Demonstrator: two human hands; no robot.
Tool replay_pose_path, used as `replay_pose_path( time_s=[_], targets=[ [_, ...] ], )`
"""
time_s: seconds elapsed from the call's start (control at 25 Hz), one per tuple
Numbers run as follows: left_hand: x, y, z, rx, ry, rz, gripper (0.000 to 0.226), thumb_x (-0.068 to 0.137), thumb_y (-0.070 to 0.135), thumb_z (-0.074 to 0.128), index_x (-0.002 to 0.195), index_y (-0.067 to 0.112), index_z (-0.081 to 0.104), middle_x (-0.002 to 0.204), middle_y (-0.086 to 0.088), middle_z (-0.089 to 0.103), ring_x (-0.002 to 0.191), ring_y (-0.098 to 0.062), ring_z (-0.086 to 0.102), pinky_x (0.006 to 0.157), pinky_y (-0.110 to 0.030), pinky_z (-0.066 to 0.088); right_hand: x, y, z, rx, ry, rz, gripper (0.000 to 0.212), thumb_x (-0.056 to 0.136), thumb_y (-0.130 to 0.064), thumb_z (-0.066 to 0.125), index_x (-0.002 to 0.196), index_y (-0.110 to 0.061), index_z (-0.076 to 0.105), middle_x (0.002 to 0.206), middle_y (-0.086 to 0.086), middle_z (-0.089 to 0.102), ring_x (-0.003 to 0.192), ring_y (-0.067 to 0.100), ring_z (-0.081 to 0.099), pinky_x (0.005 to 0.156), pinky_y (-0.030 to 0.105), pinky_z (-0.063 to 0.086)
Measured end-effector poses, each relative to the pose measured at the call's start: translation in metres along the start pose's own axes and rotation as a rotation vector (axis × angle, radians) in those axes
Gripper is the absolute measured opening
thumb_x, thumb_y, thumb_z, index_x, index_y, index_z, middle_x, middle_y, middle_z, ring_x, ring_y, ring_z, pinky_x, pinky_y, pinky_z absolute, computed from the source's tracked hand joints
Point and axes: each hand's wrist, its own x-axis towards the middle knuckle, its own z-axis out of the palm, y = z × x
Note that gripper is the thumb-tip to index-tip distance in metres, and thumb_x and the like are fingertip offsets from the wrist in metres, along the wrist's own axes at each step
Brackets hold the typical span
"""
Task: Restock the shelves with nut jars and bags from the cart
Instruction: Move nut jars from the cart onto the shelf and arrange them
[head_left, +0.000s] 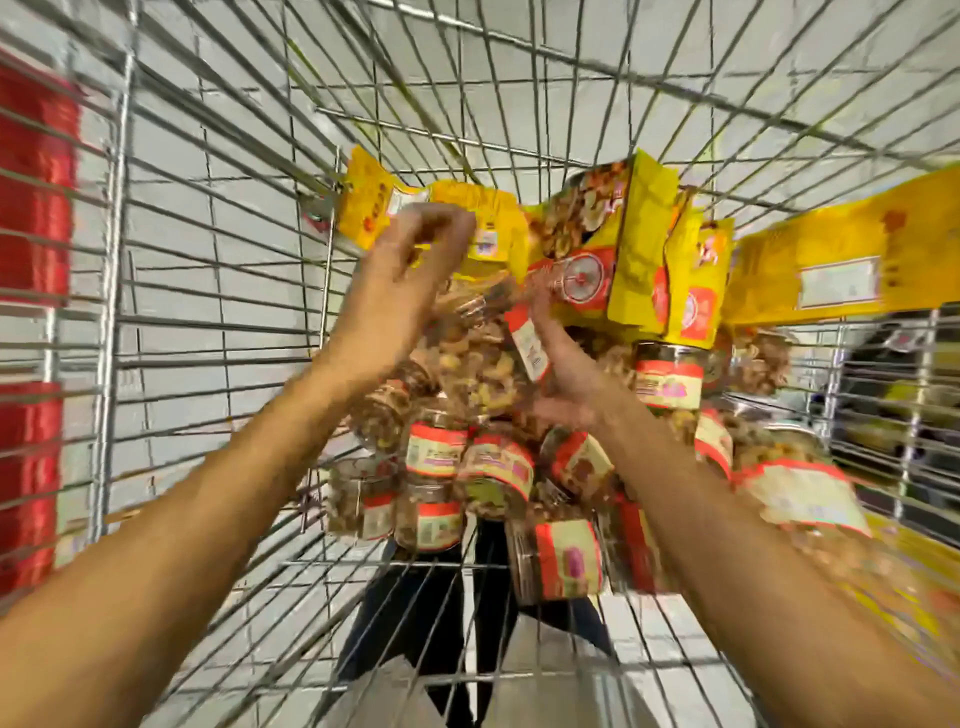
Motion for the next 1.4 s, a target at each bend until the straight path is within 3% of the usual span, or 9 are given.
replay_pose_path(
  time_s=[0.12, 0.24, 0.48, 0.64, 0.76, 0.84, 1.0, 1.28, 1.4],
  targets=[
    [-0.003, -0.028, 0.003, -0.184, 0.183, -0.129, 0.036, 0.103, 0.033, 0.028, 0.102, 0.015, 0.06, 0.085, 0.002, 0.07, 0.069, -0.001, 0.061, 0.07, -0.015, 0.044, 0.007, 0.009, -0.005, 0.112, -0.004, -0.059, 0.06, 0.064, -0.067, 0.044, 0.078, -0.019, 0.078, 0.075, 0.001, 0.074, 0.067, 0.011, 0.071, 0.067, 0.027, 0.058],
    [-0.01, -0.049, 0.018, -0.284, 0.219, -0.314, 0.041, 0.102, 0.037, 0.031, 0.093, 0.014, 0.063, 0.08, -0.001, 0.073, 0.072, -0.012, 0.067, 0.072, -0.023, 0.054, 0.017, 0.017, -0.009, 0.007, 0.11, -0.079, 0.057, 0.092, -0.054, 0.032, 0.11, -0.013, 0.067, 0.081, 0.0, 0.073, 0.069, 0.008, 0.069, 0.062, 0.024, 0.057],
    [0.005, -0.06, 0.028, -0.088, 0.32, -0.395, 0.044, 0.103, 0.029, 0.023, 0.134, 0.009, 0.046, 0.134, -0.019, 0.053, 0.121, -0.033, 0.052, 0.103, -0.046, 0.042, 0.032, 0.01, 0.001, 0.125, 0.319, -0.113, 0.077, 0.09, -0.065, 0.017, 0.135, -0.011, 0.047, 0.132, 0.015, 0.055, 0.12, 0.029, 0.054, 0.105, 0.046, 0.04],
    [-0.002, -0.083, 0.011, -0.552, 0.213, -0.422, 0.052, 0.102, 0.044, 0.02, 0.124, 0.012, 0.054, 0.102, -0.004, 0.071, 0.084, -0.015, 0.07, 0.084, -0.027, 0.054, 0.032, 0.022, 0.003, 0.221, 0.254, -0.076, 0.084, 0.087, -0.07, 0.01, 0.137, -0.012, 0.045, 0.134, 0.018, 0.052, 0.121, 0.033, 0.052, 0.106, 0.051, 0.038],
    [-0.02, -0.12, -0.017, 0.007, 0.291, -0.387, 0.031, 0.098, 0.033, 0.045, 0.106, 0.009, 0.064, 0.085, 0.003, 0.067, 0.072, -0.008, 0.063, 0.072, -0.026, 0.047, 0.028, 0.028, -0.012, 0.209, 0.294, -0.011, 0.087, 0.085, -0.073, 0.008, 0.134, -0.014, 0.049, 0.129, 0.019, 0.057, 0.114, 0.034, 0.057, 0.099, 0.05, 0.044],
    [-0.037, -0.152, -0.021, 0.247, 0.16, -0.346, 0.025, 0.092, 0.031, 0.059, 0.11, 0.014, 0.062, 0.097, 0.002, 0.066, 0.084, -0.004, 0.064, 0.088, -0.035, 0.049, 0.028, 0.035, -0.025, 0.202, 0.375, 0.034, 0.086, 0.084, -0.074, 0.009, 0.13, -0.016, 0.053, 0.125, 0.015, 0.061, 0.113, 0.032, 0.059, 0.091, 0.047, 0.048],
    [-0.044, -0.198, 0.013, 0.719, 0.049, -0.45, 0.107, 0.073, 0.063, 0.065, 0.146, 0.002, 0.017, 0.15, -0.019, 0.028, 0.14, -0.035, 0.021, 0.115, -0.051, 0.02, 0.033, 0.047, -0.041, 0.227, 0.409, 0.064, 0.084, 0.084, -0.075, 0.011, 0.129, -0.018, 0.054, 0.121, 0.013, 0.063, 0.112, 0.031, 0.06, 0.096, 0.051, 0.046],
    [-0.026, -0.209, 0.021, 0.909, 0.269, -0.404, 0.102, 0.074, 0.068, 0.059, 0.139, -0.003, 0.026, 0.137, -0.023, 0.041, 0.128, -0.042, 0.036, 0.106, -0.05, 0.034, 0.033, 0.053, -0.044, 0.237, 0.463, 0.102, 0.078, 0.085, -0.074, 0.011, 0.092, -0.019, 0.066, 0.077, 0.006, 0.073, 0.071, 0.02, 0.07, 0.067, 0.035, 0.054],
    [-0.018, -0.185, -0.002, 0.641, 0.268, -0.32, 0.063, 0.074, 0.058, 0.068, 0.114, 0.011, 0.057, 0.116, -0.013, 0.064, 0.102, -0.025, 0.06, 0.09, -0.036, 0.048, 0.019, 0.039, -0.031, 0.267, 0.437, 0.05, 0.079, 0.085, -0.074, 0.011, 0.094, -0.018, 0.065, 0.083, 0.007, 0.073, 0.082, 0.02, 0.069, 0.069, 0.038, 0.054]
  ],
)
